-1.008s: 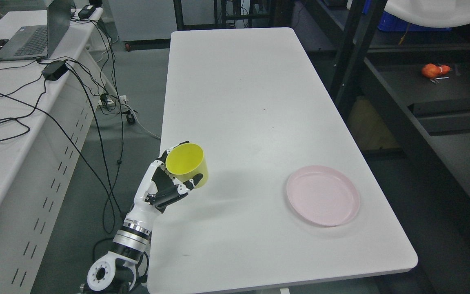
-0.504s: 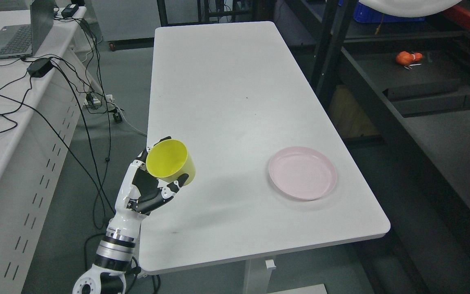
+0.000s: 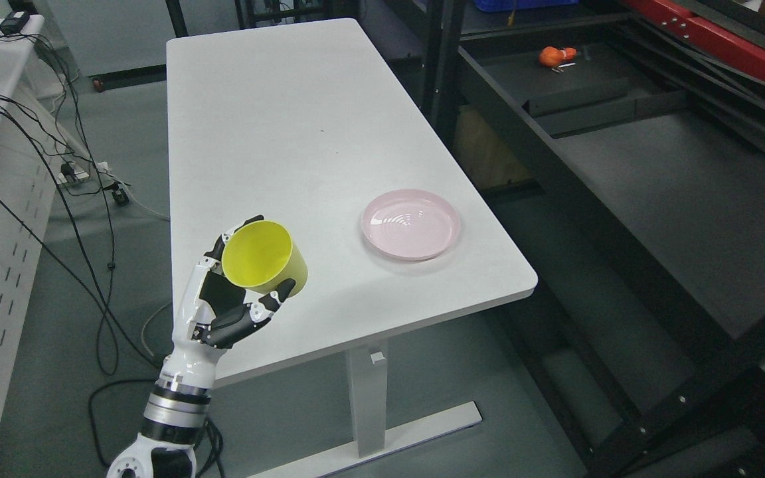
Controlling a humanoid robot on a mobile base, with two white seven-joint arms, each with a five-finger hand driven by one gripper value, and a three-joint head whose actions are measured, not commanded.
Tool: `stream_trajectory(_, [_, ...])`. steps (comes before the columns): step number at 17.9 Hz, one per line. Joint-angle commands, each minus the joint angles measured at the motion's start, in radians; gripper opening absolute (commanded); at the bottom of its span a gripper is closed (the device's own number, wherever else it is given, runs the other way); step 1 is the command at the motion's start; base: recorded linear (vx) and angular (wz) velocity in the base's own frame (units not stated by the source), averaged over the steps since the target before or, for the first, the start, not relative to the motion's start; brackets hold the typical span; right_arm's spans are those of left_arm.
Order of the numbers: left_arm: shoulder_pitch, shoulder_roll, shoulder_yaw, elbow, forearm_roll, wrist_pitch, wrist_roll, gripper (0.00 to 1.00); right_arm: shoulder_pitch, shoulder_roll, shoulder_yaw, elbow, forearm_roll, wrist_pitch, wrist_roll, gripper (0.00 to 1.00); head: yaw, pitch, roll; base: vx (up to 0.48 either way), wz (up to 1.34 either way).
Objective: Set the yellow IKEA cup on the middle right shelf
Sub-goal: 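Hold the yellow cup in the left hand while turning toward the shelves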
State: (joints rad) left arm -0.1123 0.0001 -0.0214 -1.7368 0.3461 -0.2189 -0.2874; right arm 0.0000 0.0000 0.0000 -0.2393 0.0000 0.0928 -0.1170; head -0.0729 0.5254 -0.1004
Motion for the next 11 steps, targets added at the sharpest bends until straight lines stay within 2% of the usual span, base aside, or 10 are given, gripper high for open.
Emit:
stream_trajectory(1, [0.003, 0.017, -0.038, -0.035, 0.002, -0.002, -0.001, 0.00, 0.014, -0.017, 0.017, 0.000, -0.025, 0.001, 0.000, 0.99, 0.0000, 0.000, 0.000, -0.301, -0.47])
stream_trajectory(8, [0.002, 0.017, -0.091, -0.035, 0.008, -0.008, 0.001, 0.00, 0.014, -0.017, 0.017, 0.000, -0.025, 0.001, 0.000, 0.99, 0.0000, 0.000, 0.000, -0.303, -0.59])
stream_trajectory(11, [-0.001, 0.017, -0.118, -0.035, 0.008, -0.011, 0.001, 0.00, 0.014, -0.017, 0.018, 0.000, -0.025, 0.001, 0.000, 0.99, 0.0000, 0.000, 0.000, -0.314, -0.91])
